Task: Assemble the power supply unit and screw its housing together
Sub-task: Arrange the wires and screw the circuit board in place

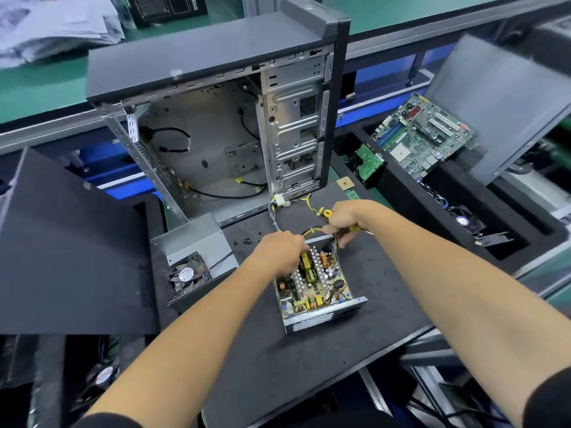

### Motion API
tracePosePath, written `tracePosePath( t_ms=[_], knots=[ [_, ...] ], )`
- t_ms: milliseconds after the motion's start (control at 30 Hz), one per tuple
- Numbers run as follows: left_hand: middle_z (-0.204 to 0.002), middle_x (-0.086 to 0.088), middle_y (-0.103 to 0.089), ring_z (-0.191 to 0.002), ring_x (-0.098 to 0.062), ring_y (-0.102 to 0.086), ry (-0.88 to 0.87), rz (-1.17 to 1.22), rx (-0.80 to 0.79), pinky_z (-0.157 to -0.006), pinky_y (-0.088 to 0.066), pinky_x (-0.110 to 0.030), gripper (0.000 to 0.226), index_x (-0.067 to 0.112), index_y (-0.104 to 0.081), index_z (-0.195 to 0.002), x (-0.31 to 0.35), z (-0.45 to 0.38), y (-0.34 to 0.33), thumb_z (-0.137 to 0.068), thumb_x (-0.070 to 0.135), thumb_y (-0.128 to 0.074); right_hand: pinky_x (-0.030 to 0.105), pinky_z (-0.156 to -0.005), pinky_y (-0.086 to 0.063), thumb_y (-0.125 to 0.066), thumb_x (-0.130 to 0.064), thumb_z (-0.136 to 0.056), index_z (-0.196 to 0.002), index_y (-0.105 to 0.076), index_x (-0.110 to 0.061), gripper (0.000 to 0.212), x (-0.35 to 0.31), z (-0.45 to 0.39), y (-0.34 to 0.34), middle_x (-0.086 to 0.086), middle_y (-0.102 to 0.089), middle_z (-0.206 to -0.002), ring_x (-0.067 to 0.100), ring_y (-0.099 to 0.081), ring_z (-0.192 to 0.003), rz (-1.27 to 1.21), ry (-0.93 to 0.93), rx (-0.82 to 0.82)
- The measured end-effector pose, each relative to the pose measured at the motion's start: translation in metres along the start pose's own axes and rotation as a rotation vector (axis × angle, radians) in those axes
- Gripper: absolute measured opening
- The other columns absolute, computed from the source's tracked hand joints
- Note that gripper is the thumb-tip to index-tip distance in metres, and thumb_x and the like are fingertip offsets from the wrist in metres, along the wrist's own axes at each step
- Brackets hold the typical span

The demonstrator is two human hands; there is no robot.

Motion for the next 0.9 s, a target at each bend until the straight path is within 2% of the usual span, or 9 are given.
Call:
tracePosePath(
  t_ms=[100, 200, 300, 400, 500, 567, 633, 767, 900],
  knots=[
    [-0.095, -0.014, -0.064, -0.078, -0.03, -0.054, 0.018, -0.003, -0.021, -0.065, -0.043, -0.037, 0.013, 0.013, -0.043, -0.087, 0.001, -0.001, 0.003, -0.099, 0.016, -0.04, 0.028, -0.063, -0.059, -0.058, -0.02, -0.096, -0.081, -0.056, 0.006, 0.03, -0.005, 0.003, 0.001, 0.018, -0.07, -0.07, 0.02, -0.068, -0.053, 0.032, 0.009, 0.002],
    [-0.098, -0.015, -0.065, -0.088, -0.032, -0.06, 0.027, -0.002, -0.038, -0.069, -0.047, -0.039, 0.015, 0.013, -0.048, -0.089, 0.002, -0.002, 0.004, -0.1, 0.018, -0.04, 0.028, -0.055, -0.057, -0.062, -0.011, -0.092, -0.078, -0.056, -0.001, 0.018, -0.014, 0.009, 0.002, 0.016, -0.07, -0.075, 0.022, -0.069, -0.058, 0.133, 0.073, 0.057],
    [-0.106, -0.016, -0.065, -0.098, -0.033, -0.061, 0.04, 0.002, -0.04, -0.075, -0.048, -0.04, 0.016, 0.01, -0.054, -0.103, 0.002, -0.002, 0.004, -0.101, 0.018, -0.041, 0.024, -0.046, -0.052, -0.062, -0.005, -0.09, -0.072, -0.052, -0.004, 0.02, -0.024, 0.014, 0.005, 0.011, -0.069, -0.071, 0.016, -0.064, -0.048, 0.251, 0.08, 0.042],
    [-0.109, -0.015, -0.064, -0.101, -0.032, -0.06, 0.047, -0.002, -0.034, -0.075, -0.046, -0.039, 0.019, 0.009, -0.055, -0.109, 0.002, -0.002, 0.002, -0.101, 0.019, -0.041, 0.026, -0.056, -0.05, -0.058, -0.014, -0.095, -0.079, -0.053, -0.002, 0.021, -0.028, 0.016, 0.004, 0.013, -0.065, -0.073, 0.018, -0.06, -0.052, 0.333, 0.008, 0.004],
    [-0.109, -0.016, -0.064, -0.1, -0.033, -0.061, 0.044, -0.003, -0.021, -0.074, -0.045, -0.039, 0.022, 0.008, -0.055, -0.109, 0.002, -0.002, 0.001, -0.102, 0.022, -0.039, 0.024, -0.054, -0.041, -0.058, -0.018, -0.093, -0.067, -0.054, -0.006, 0.029, -0.032, 0.015, 0.0, 0.003, -0.056, -0.045, 0.016, -0.05, -0.049, 0.428, 0.013, 0.083],
    [-0.107, -0.016, -0.064, -0.098, -0.034, -0.061, 0.043, -0.004, -0.014, -0.073, -0.044, -0.039, 0.025, 0.008, -0.054, -0.106, 0.002, -0.002, 0.0, -0.103, 0.026, -0.037, 0.023, -0.053, -0.037, -0.061, -0.017, -0.091, -0.06, -0.053, -0.008, 0.034, -0.033, 0.014, -0.002, -0.001, -0.049, -0.034, 0.016, -0.046, -0.049, 0.442, 0.025, 0.086],
    [-0.106, -0.016, -0.064, -0.098, -0.034, -0.061, 0.042, -0.003, -0.008, -0.071, -0.043, -0.039, 0.026, 0.008, -0.054, -0.105, 0.002, -0.003, -0.001, -0.103, 0.027, -0.036, 0.023, -0.052, -0.036, -0.066, -0.018, -0.09, -0.059, -0.054, -0.008, 0.034, -0.034, 0.013, -0.003, 0.0, -0.05, -0.036, 0.015, -0.044, -0.049, 0.421, 0.039, 0.07],
    [-0.109, -0.015, -0.064, -0.102, -0.033, -0.06, 0.053, 0.002, -0.006, -0.072, -0.04, -0.036, 0.021, 0.008, -0.055, -0.109, 0.002, -0.004, -0.001, -0.101, 0.022, -0.04, 0.024, -0.049, -0.036, -0.071, -0.024, -0.087, -0.06, -0.054, -0.007, 0.036, -0.035, 0.013, -0.002, 0.005, -0.054, -0.055, 0.017, -0.043, -0.047, 0.452, 0.088, 0.11],
    [-0.113, -0.017, -0.063, -0.103, -0.034, -0.059, 0.061, 0.038, -0.029, -0.073, -0.038, -0.037, 0.028, 0.007, -0.052, -0.112, 0.001, -0.001, -0.001, -0.103, 0.027, -0.035, 0.023, -0.046, -0.035, -0.065, -0.03, -0.09, -0.055, -0.054, -0.008, 0.043, -0.042, 0.019, 0.0, 0.001, -0.053, -0.04, 0.015, -0.043, -0.039, 0.488, 0.138, 0.109]
  ],
)
Point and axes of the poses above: each hand's wrist, its own z-axis away from the middle knuckle, its own y-axis out of the back of the hand, x = y × z, the point moved 1 cm from there along -z, towards the middle knuckle
